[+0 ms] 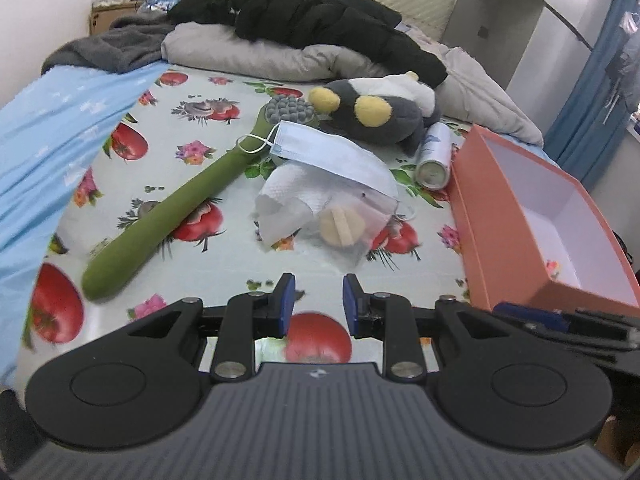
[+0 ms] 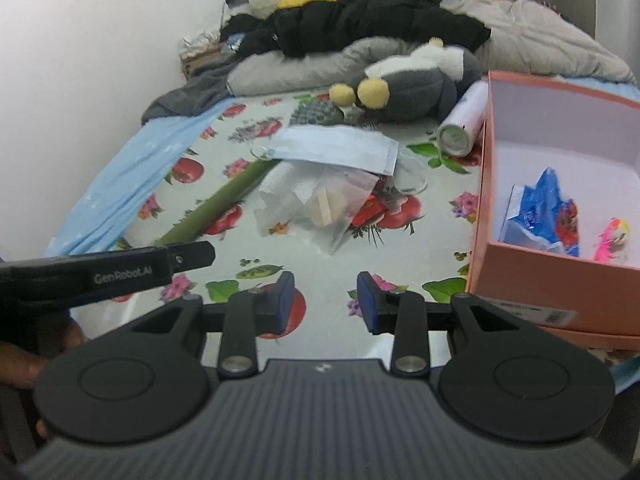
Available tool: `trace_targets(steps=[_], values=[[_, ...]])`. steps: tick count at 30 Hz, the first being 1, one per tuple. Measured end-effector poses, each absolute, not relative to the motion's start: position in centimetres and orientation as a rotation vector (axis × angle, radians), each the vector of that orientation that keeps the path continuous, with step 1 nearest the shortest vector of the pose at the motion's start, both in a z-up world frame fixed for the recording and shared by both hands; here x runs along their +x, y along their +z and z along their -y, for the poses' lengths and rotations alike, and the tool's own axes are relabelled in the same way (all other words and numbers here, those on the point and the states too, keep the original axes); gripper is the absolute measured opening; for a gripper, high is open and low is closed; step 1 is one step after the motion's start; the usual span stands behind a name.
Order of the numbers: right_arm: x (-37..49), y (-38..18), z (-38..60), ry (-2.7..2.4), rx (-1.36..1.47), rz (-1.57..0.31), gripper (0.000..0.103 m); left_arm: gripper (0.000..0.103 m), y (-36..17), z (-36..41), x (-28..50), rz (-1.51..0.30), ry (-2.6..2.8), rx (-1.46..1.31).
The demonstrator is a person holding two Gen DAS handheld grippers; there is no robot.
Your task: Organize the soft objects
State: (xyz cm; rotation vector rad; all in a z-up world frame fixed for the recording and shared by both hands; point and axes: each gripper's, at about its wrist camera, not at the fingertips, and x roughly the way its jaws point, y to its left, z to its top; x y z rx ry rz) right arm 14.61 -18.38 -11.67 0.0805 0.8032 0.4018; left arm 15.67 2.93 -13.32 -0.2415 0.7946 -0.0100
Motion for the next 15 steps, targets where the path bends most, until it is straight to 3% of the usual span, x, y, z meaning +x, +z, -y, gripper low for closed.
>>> trace_targets(steps=[4, 15], values=[[17.1, -12.9, 17.9, 0.402, 0.095, -0.837, 0.038, 0.042, -14.6, -3.3, 18.7, -0.805, -0.004, -0.231], [24.0, -17.0, 15.7, 0.39, 0.108, -0.926, 0.038, 0.042, -20.0, -5.8, 25.6, -0.885, 0.016, -0.222]])
